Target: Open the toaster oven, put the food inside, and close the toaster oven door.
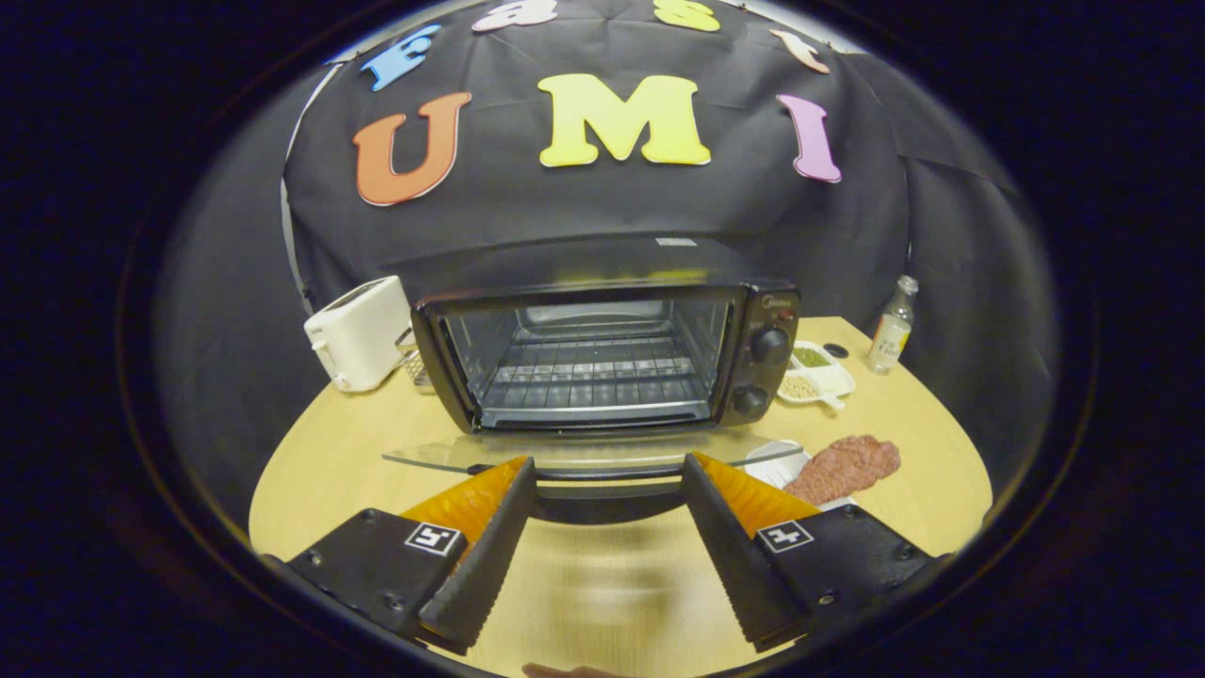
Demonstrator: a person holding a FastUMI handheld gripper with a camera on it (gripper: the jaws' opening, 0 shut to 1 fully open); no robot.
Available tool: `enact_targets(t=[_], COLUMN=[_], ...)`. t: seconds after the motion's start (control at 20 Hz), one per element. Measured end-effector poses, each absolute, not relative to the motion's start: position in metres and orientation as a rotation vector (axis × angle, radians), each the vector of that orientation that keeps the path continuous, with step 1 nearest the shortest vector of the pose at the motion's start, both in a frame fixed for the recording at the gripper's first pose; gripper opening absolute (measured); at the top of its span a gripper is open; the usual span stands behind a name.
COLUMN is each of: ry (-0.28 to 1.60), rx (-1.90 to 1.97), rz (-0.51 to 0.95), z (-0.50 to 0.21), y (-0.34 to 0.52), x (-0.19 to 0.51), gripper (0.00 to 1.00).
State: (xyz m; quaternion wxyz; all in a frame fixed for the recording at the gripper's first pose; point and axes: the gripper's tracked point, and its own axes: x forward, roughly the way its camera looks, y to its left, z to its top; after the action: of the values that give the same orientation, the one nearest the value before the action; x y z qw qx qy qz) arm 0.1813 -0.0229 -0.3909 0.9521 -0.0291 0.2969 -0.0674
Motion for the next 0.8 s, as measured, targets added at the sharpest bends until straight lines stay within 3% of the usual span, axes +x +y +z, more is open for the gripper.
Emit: enact_targets(t=[0.2, 0.45, 0.8], ry=[0.617, 0.775, 0.684], rx=[-0.041, 0.047, -0.034], rz=[-0.14, -0.159, -0.057], z=[-0.42, -0.475, -0.416], y=[-0.027, -0.035, -0.043], x=[0.162, 0.144, 0.154], gripper=[0.99, 0.98, 0.98])
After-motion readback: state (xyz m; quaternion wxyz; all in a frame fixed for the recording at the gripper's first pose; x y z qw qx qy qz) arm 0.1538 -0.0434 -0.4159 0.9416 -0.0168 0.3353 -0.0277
